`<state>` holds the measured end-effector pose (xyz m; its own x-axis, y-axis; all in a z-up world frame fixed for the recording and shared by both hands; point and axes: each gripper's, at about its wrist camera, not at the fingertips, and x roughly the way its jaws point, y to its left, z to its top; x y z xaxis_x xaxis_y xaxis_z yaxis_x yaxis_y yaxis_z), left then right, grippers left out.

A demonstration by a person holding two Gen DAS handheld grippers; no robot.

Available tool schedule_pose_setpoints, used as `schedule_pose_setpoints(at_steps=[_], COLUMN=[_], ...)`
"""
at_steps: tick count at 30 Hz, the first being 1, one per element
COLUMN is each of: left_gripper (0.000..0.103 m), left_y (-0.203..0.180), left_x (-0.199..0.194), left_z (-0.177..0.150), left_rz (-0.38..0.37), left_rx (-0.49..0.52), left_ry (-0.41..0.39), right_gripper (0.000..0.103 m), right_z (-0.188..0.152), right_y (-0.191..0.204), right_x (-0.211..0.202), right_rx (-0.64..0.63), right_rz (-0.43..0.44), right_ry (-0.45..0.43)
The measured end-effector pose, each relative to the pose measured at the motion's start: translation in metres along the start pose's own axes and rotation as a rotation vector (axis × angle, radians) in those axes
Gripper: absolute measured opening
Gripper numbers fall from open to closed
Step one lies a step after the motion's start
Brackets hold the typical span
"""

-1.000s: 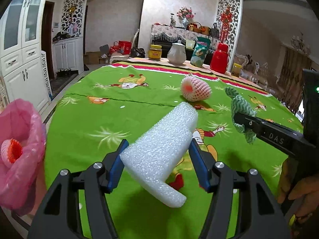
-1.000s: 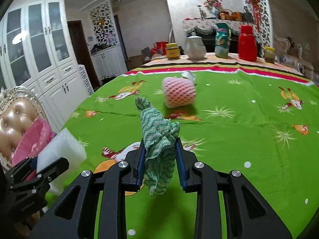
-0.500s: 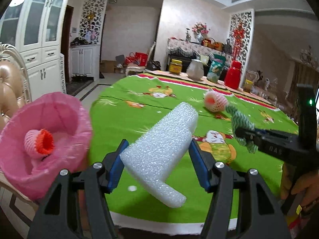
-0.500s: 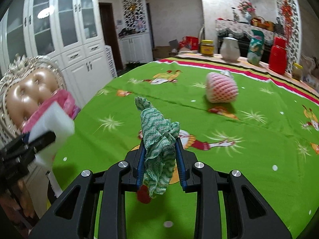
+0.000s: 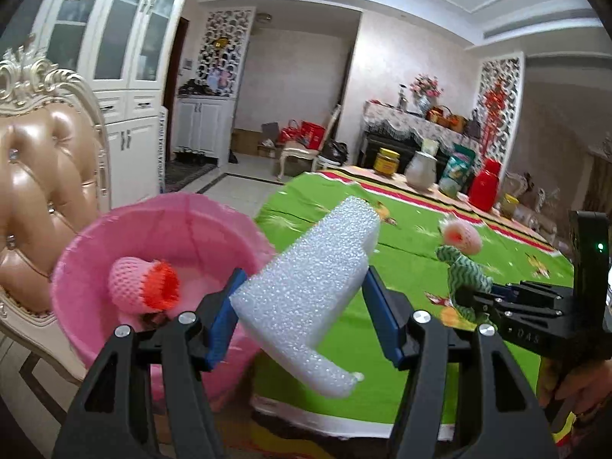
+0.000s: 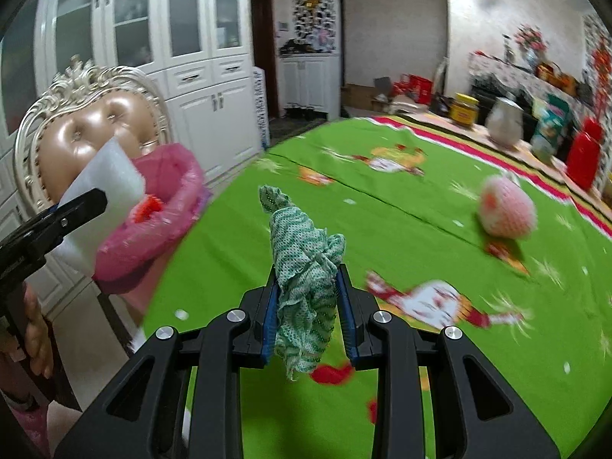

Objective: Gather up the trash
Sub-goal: 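Open both tools to drop the foam sheet and cloth into the wastebasket, then grasp a pink foam fruit net with the right tool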

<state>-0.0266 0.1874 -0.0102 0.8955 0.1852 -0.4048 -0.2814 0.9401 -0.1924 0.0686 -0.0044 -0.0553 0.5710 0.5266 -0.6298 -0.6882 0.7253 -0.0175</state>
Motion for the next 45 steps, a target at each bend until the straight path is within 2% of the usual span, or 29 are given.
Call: schedule_pose_setpoints(at_steps=[7, 13, 17, 21, 29, 31, 33, 34, 40, 42, 45], left_gripper=[0.06, 0.06, 0.06, 0.061, 0.062, 0.071, 0.083, 0.088, 0.098, 0.098, 0.098], left_y=[0.055, 0.092, 0.113, 0.13, 0.149, 0.152, 0.154, 0.155, 0.156, 0.149, 0.134], left_x=[-0.003, -0.001, 0.011, 0.025, 0.043, 0.045, 0.043, 0.042, 0.035, 0.033, 0.029], left_z=[0.009, 0.015, 0.017, 0.018, 0.012, 0.011, 0.01, 0.009, 0.008, 0.008, 0.008], left_rz=[0.06, 0.123, 0.175, 0.229, 0.275, 0.298, 0.325, 0.337, 0.388, 0.412, 0.446], left_rx=[-0.083, -0.093, -0.087, -0.076, -0.079, -0.083, -0.09, -0.092, -0.093, -0.074, -0.035], left_ry=[-0.004, -0.003, 0.031, 0.071, 0.119, 0.125, 0.116, 0.109, 0.111, 0.111, 0.099], right_gripper=[0.028, 0.029, 0.03, 0.031, 0.032, 0.038, 0.064, 0.067, 0.067, 0.073, 0.077], right_z=[0.036, 0.062, 0.075, 0.083, 0.084, 0.082, 0.081, 0.081, 0.08, 0.077, 0.07], right_y=[0.055, 0.093, 0.114, 0.133, 0.153, 0.156, 0.157, 0.157, 0.136, 0.123, 0.093], right_x=[0.017, 0.035, 0.053, 0.069, 0.091, 0.095, 0.095, 0.095, 0.081, 0.072, 0.057], right_rx=[-0.118, -0.156, -0.153, -0.161, -0.19, -0.207, -0.215, -0.21, -0.175, -0.167, -0.141], right_rz=[0.052, 0.101, 0.155, 0.197, 0.233, 0.241, 0.239, 0.245, 0.239, 0.218, 0.155], right_ry=[-0.032, -0.051, -0.038, -0.019, 0.005, 0.012, 0.004, -0.001, -0.023, -0.037, -0.057])
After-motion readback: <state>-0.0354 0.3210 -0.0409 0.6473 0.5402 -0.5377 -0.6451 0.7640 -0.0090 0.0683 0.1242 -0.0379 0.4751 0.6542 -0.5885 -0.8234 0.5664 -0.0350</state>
